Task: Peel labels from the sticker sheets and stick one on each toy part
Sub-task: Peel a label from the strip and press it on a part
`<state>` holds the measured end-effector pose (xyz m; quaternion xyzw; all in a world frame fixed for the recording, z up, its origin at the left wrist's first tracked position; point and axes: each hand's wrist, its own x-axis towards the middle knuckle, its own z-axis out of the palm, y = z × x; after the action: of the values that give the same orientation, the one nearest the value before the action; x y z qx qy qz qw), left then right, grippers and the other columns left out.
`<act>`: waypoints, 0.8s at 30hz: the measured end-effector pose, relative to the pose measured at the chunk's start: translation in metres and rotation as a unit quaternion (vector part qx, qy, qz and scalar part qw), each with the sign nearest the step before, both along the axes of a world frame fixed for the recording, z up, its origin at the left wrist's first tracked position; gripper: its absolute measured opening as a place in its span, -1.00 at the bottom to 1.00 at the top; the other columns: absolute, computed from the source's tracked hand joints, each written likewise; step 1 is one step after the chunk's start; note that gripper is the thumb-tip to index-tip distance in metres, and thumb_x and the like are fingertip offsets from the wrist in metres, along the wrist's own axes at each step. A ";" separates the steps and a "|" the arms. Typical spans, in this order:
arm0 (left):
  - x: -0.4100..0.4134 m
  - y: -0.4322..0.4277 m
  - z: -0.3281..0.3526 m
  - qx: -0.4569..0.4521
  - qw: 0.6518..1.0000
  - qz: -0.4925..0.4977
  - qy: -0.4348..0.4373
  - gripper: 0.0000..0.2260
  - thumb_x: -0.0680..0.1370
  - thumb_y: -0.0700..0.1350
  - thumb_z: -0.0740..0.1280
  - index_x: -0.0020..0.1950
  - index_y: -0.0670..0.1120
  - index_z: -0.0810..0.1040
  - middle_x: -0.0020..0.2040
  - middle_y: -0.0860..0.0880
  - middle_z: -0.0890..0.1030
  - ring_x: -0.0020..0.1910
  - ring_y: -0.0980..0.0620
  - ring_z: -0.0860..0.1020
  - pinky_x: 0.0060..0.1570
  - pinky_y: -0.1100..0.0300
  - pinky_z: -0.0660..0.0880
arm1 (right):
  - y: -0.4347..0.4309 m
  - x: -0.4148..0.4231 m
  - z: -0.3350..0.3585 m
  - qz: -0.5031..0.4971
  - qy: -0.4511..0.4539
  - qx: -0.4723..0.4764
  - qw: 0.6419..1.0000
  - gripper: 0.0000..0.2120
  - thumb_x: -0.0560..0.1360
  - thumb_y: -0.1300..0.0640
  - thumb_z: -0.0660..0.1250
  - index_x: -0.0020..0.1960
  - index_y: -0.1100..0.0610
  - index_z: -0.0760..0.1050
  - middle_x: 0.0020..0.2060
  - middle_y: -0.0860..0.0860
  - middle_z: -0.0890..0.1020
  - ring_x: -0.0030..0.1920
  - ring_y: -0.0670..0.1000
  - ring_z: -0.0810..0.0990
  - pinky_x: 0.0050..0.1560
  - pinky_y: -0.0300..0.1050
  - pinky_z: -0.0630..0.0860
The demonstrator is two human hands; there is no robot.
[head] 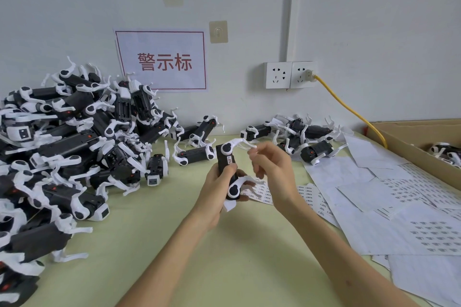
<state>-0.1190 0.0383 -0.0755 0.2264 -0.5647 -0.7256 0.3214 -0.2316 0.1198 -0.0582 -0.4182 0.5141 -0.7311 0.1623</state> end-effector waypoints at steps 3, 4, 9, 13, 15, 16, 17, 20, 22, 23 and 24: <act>0.001 0.000 0.001 0.011 1.000 -0.009 -0.011 -0.85 0.64 -0.17 0.29 0.15 -0.22 0.49 -0.06 -0.20 0.71 -0.13 -0.13 0.71 -0.25 0.07 0.63 | -0.001 -0.004 0.001 -0.054 -0.025 -0.024 0.998 -0.70 0.35 0.18 0.32 0.08 0.17 0.54 -0.36 0.00 0.49 -0.35 -0.03 0.42 -0.31 -0.21 0.40; 0.002 -0.001 0.001 0.013 1.000 -0.014 -0.020 -0.83 0.63 -0.16 0.32 0.17 -0.22 0.50 -0.05 -0.20 0.71 -0.13 -0.13 0.70 -0.23 0.07 0.63 | 0.000 -0.006 0.002 -0.069 -0.024 -0.021 0.997 -0.64 0.34 0.16 0.33 0.13 0.13 0.54 -0.26 0.00 0.55 -0.28 -0.01 0.47 -0.25 -0.19 0.43; 0.009 -0.004 0.000 -0.036 0.990 -0.124 -0.058 -0.58 0.40 0.13 0.52 0.07 -0.15 0.62 -0.09 -0.15 0.69 -0.19 -0.13 0.70 -0.31 0.10 0.60 | 0.006 -0.024 0.008 0.045 0.076 0.128 0.988 -0.61 0.44 -0.11 0.33 0.26 -0.13 0.58 0.19 -0.19 0.63 0.22 -0.20 0.56 0.13 -0.18 0.45; 0.008 -0.002 -0.001 -0.005 0.986 -0.127 -0.112 -0.50 0.46 0.37 0.40 -0.02 -0.07 0.71 -0.14 -0.11 0.70 -0.21 -0.10 0.68 -0.25 0.12 0.58 | 0.017 -0.040 0.006 0.178 0.114 0.251 0.945 -0.74 0.61 -0.09 0.29 0.17 0.00 0.64 0.05 0.04 0.69 0.01 0.00 0.63 0.04 -0.02 0.51; 0.008 -0.008 -0.002 0.044 0.990 -0.088 -0.100 -0.46 0.55 0.36 0.26 -0.02 -0.11 0.67 -0.18 -0.12 0.69 -0.28 -0.09 0.67 -0.36 0.14 0.57 | 0.022 -0.046 0.008 0.188 0.089 0.260 0.943 -0.73 0.65 -0.03 0.28 0.20 0.08 0.63 0.07 0.14 0.66 -0.04 0.03 0.61 -0.04 -0.04 0.53; 0.008 -0.012 -0.002 0.067 0.992 -0.069 -0.079 -0.46 0.59 0.33 0.20 0.00 -0.14 0.64 -0.18 -0.14 0.68 -0.31 -0.11 0.66 -0.41 0.12 0.57 | 0.026 -0.049 0.009 0.201 0.066 0.262 0.942 -0.70 0.65 -0.03 0.28 0.23 0.14 0.60 0.10 0.20 0.65 -0.02 0.08 0.62 -0.04 -0.03 0.55; 0.009 -0.016 -0.001 0.089 0.993 -0.054 -0.052 -0.47 0.61 0.31 0.17 0.00 -0.15 0.62 -0.19 -0.18 0.67 -0.35 -0.13 0.65 -0.45 0.12 0.56 | 0.029 -0.052 0.010 0.223 0.039 0.267 0.937 -0.63 0.63 -0.06 0.30 0.26 0.20 0.57 0.11 0.24 0.65 -0.01 0.13 0.64 -0.03 0.00 0.57; 0.015 -0.028 0.002 0.164 0.985 -0.043 0.035 -0.50 0.65 0.28 0.13 -0.04 -0.12 0.57 -0.24 -0.15 0.62 -0.51 -0.10 0.50 -0.56 0.24 0.39 | 0.036 -0.056 0.011 0.308 -0.010 0.311 0.899 -0.48 0.56 -0.16 0.26 0.29 0.23 0.53 0.08 0.24 0.66 -0.02 0.24 0.68 0.02 0.06 0.62; 0.015 -0.032 0.002 0.175 0.982 -0.058 0.040 -0.55 0.66 0.26 0.10 -0.14 -0.06 0.50 -0.27 -0.08 0.59 -0.49 -0.04 0.40 -0.46 0.27 0.27 | 0.034 -0.057 0.009 0.318 -0.018 0.333 0.887 -0.43 0.56 -0.23 0.24 0.28 0.22 0.55 0.02 0.26 0.64 -0.09 0.25 0.69 -0.02 0.02 0.63; 0.014 -0.032 0.000 0.156 0.986 -0.054 0.021 -0.53 0.67 0.24 0.08 -0.18 -0.06 0.50 -0.29 -0.07 0.57 -0.47 -0.03 0.39 -0.40 0.23 0.25 | 0.033 -0.058 0.008 0.314 -0.020 0.344 0.885 -0.41 0.56 -0.26 0.23 0.26 0.23 0.56 -0.03 0.26 0.64 -0.13 0.24 0.68 -0.06 0.01 0.63; 0.012 -0.032 -0.004 0.132 0.991 -0.030 -0.009 -0.51 0.68 0.22 0.07 -0.17 -0.10 0.55 -0.30 -0.07 0.57 -0.47 -0.05 0.41 -0.37 0.18 0.29 | 0.032 -0.059 0.007 0.311 -0.024 0.356 0.881 -0.38 0.56 -0.30 0.23 0.23 0.24 0.56 -0.07 0.26 0.63 -0.17 0.23 0.67 -0.10 -0.01 0.63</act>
<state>-0.1068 0.0058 -0.0791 0.2568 -0.4733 -0.8011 0.2614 -0.2911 0.1516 -0.0513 -0.4529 0.5789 -0.4209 0.5316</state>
